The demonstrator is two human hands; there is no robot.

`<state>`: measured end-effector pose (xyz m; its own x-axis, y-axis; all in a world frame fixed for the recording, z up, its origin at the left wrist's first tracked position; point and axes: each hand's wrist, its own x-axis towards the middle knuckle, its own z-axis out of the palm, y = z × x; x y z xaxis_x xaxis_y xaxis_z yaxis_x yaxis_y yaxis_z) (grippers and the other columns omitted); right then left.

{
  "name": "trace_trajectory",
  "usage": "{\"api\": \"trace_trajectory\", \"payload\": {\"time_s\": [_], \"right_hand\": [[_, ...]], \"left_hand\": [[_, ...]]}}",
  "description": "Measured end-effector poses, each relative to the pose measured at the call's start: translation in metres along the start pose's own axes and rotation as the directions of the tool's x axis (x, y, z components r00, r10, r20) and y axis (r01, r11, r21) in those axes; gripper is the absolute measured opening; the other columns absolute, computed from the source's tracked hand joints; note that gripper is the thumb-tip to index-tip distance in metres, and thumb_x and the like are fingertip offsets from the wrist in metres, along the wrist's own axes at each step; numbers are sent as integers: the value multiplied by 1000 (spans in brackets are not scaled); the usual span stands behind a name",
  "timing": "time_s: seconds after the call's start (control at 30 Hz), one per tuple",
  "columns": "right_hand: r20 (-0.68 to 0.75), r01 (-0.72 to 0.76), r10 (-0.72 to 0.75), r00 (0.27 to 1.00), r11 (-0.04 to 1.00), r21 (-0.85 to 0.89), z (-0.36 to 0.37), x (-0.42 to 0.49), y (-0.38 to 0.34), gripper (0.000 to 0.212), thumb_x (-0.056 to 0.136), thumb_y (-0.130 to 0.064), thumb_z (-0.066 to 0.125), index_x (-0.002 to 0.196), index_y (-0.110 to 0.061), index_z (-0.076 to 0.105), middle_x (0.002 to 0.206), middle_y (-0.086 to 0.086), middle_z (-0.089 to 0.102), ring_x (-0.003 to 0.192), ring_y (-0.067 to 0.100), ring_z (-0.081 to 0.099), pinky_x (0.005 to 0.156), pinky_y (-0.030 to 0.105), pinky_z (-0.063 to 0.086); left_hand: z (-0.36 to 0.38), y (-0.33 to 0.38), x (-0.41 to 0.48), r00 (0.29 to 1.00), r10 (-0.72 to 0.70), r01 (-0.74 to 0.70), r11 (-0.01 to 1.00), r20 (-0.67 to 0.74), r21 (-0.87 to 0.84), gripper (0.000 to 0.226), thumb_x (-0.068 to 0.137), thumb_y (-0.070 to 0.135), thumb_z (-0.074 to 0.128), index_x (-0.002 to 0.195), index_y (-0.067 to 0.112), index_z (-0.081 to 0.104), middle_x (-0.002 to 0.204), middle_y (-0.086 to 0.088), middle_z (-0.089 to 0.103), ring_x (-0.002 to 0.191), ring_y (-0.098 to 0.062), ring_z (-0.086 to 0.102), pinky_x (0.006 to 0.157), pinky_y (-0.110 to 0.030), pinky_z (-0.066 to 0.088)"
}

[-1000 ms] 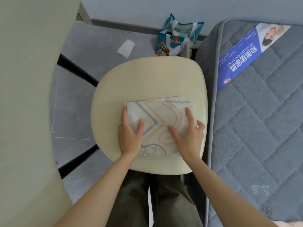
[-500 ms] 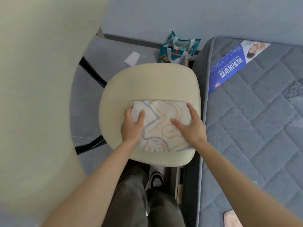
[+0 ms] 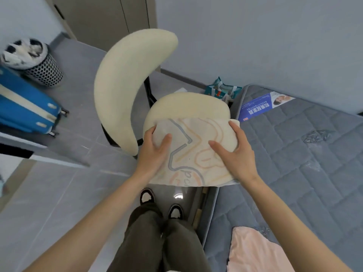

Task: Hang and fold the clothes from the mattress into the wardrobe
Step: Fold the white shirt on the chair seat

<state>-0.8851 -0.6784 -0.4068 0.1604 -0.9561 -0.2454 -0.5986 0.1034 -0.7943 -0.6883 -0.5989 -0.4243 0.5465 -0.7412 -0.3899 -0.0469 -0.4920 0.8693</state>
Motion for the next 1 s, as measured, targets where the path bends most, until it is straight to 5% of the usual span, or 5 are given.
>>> {"api": "trace_trajectory", "payload": {"time_s": [0.1, 0.47, 0.67, 0.8, 1.0], "right_hand": [[24, 49, -49, 998, 999, 4, -9, -35, -30, 76, 77, -44, 75, 142, -35, 37, 144, -18, 43, 131, 8, 42, 110, 35, 35], [231, 286, -301, 925, 953, 98, 59, -143, -155, 76, 78, -44, 74, 143, -34, 36, 145, -19, 41, 131, 6, 40, 101, 21, 31], [350, 421, -470, 810, 882, 211, 147, -227, -242, 76, 77, -44, 75, 143, -34, 37, 143, -15, 44, 129, 9, 43, 106, 27, 35], [409, 495, -576, 708, 818, 293, 202, -292, -308, 77, 77, -48, 73, 142, -37, 35, 143, -16, 43, 132, 12, 40, 109, 36, 35], [437, 560, -714, 547, 700, 443, 261, -377, -420, 77, 78, -46, 74, 143, -35, 35, 143, -15, 43, 131, 10, 41, 109, 39, 37]], "left_hand": [[-33, 17, -42, 1000, 14, -14, 999, -21, -29, 56, 93, 39, 55, 142, 21, 34, 125, 11, 50, 112, -6, 50, 92, -22, 40], [-205, 24, -155, 954, 11, -26, 999, -301, -46, 58, 93, 42, 53, 143, 25, 30, 129, 6, 51, 110, -11, 53, 97, -30, 44], [-341, 6, -232, 847, 33, -53, 998, -530, -22, 55, 95, 40, 51, 144, 23, 30, 125, 8, 46, 109, -8, 45, 88, -24, 35], [-438, -3, -287, 757, 65, -93, 996, -650, -9, 55, 94, 40, 53, 143, 23, 32, 137, 7, 44, 123, -12, 44, 103, -27, 34], [-563, 16, -360, 604, 134, -160, 986, -786, 45, 56, 94, 40, 53, 142, 21, 33, 137, 5, 44, 119, -12, 45, 101, -28, 36]]}}
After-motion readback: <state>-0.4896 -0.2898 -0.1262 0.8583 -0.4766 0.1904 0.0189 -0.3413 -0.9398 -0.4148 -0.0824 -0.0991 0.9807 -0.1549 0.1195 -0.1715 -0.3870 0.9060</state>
